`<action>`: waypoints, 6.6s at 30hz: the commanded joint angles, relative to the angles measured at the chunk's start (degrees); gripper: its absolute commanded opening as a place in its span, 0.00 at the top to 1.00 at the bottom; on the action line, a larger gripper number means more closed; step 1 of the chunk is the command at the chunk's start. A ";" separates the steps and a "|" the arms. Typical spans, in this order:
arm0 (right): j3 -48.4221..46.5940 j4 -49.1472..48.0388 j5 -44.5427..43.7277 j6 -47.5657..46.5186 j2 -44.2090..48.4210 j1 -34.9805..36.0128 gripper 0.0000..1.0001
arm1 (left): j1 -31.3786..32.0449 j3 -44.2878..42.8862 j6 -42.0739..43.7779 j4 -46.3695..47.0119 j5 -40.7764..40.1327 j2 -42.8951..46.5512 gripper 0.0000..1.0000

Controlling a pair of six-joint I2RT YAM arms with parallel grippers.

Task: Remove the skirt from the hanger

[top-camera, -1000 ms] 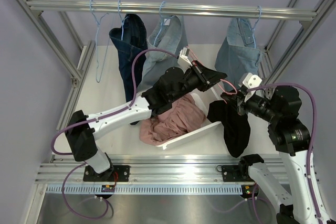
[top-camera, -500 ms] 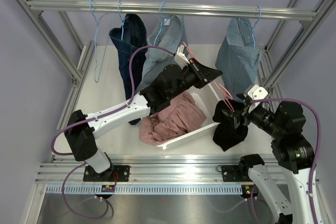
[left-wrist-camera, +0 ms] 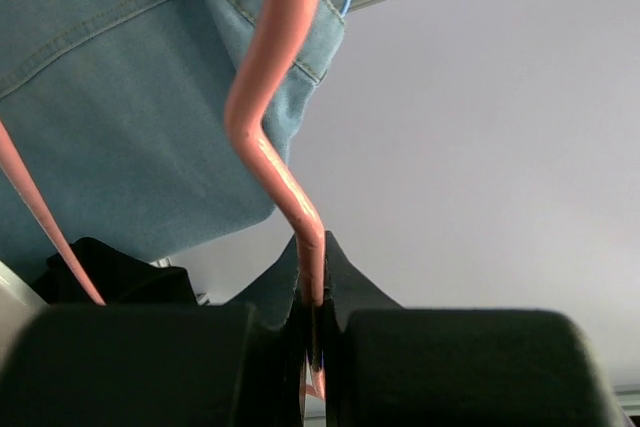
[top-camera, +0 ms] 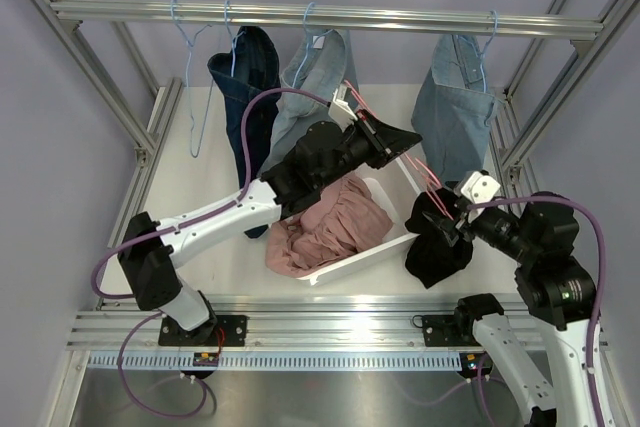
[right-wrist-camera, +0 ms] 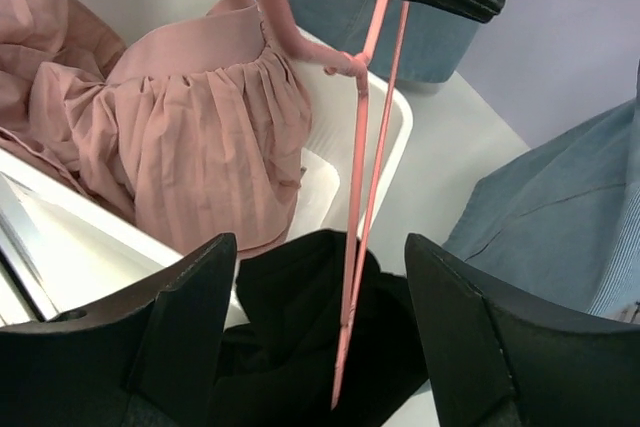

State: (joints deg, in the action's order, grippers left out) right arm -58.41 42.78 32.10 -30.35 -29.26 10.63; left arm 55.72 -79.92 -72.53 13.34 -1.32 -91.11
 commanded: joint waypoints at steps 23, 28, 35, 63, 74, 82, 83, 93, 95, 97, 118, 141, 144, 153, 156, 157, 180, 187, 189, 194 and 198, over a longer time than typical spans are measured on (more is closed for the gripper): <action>-2.58 -7.54 6.22 3.80 -6.78 -0.44 1.00 | -3.60 -3.05 -3.49 1.69 0.97 6.56 0.86; -2.50 -6.58 5.70 7.58 -5.20 -0.44 1.00 | -4.66 -2.43 -1.48 -0.07 0.97 7.44 0.33; -2.14 -4.38 4.38 11.27 -4.23 -0.53 1.00 | -5.98 -4.54 8.80 -7.88 1.76 9.72 0.06; -19.53 -2.62 -6.69 31.74 -26.09 -2.20 1.00 | -5.72 14.87 51.70 -23.80 -1.40 43.44 0.01; -35.97 1.16 -9.33 39.13 -43.15 -2.20 1.00 | -4.92 30.16 53.46 -29.07 -0.09 57.00 0.01; -45.11 3.88 -10.04 42.74 -51.51 -2.72 1.00 | -3.61 33.77 53.72 -29.78 2.46 58.68 0.01; -45.47 4.23 -10.21 42.91 -51.95 -2.72 1.00 | -3.61 34.04 53.81 -29.78 2.38 58.85 0.01; -41.87 4.24 -11.36 42.39 -52.39 -2.99 0.96 | -2.55 35.54 53.81 -28.46 2.99 59.21 0.01; -41.26 4.24 -11.35 42.04 -52.31 -3.07 0.92 | -1.59 35.36 53.46 -27.85 3.61 58.16 0.01; -40.55 3.97 -11.35 41.78 -52.13 -3.16 0.89 | -0.71 35.10 53.63 -27.76 3.26 57.71 0.01; -31.60 15.46 -8.55 12.38 -26.83 -3.51 0.00 | 3.69 34.13 57.32 -30.13 -2.63 53.93 0.01; 14.20 21.57 -28.05 -13.24 -16.18 -6.15 0.01 | 4.13 36.94 57.33 -29.43 -1.40 54.90 0.01; 15.96 18.40 -27.44 -14.91 -18.38 -8.60 0.02 | 4.22 37.38 57.50 -29.43 -1.40 55.34 0.01; 17.19 13.82 -19.80 -22.82 -28.30 -18.01 0.13 | 4.22 38.79 57.42 -26.53 -0.53 55.34 0.01; 16.93 14.60 -17.08 -24.14 -31.03 -18.81 0.28 | 4.22 38.79 57.42 -25.92 -0.17 54.90 0.01; 16.93 14.78 -15.94 -24.32 -31.82 -18.81 0.37 | 4.22 38.87 57.42 -25.91 0.00 54.81 0.01; -18.11 43.43 4.01 -26.35 -14.16 -19.16 1.00 | 4.39 36.15 62.25 -19.06 6.95 48.58 0.01; -40.95 45.81 21.76 -20.72 -26.01 -19.16 1.00 | 4.39 34.22 61.81 -21.34 4.31 48.57 0.01; -44.84 46.42 27.28 -18.70 -30.31 -19.07 1.00 | 4.39 34.22 61.46 -22.30 3.61 49.01 0.01; -52.68 38.29 32.68 -7.58 -35.52 -14.96 1.00 | 4.39 34.74 60.67 -23.89 2.64 49.97 0.01; -48.74 23.60 25.24 4.14 -35.17 -1.27 1.00 | 4.48 35.09 60.32 -24.94 1.59 50.68 0.01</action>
State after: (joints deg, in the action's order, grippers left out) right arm -107.87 75.35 57.95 -38.39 -65.71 2.11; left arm 59.92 -43.27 -11.90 -11.64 2.37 -41.67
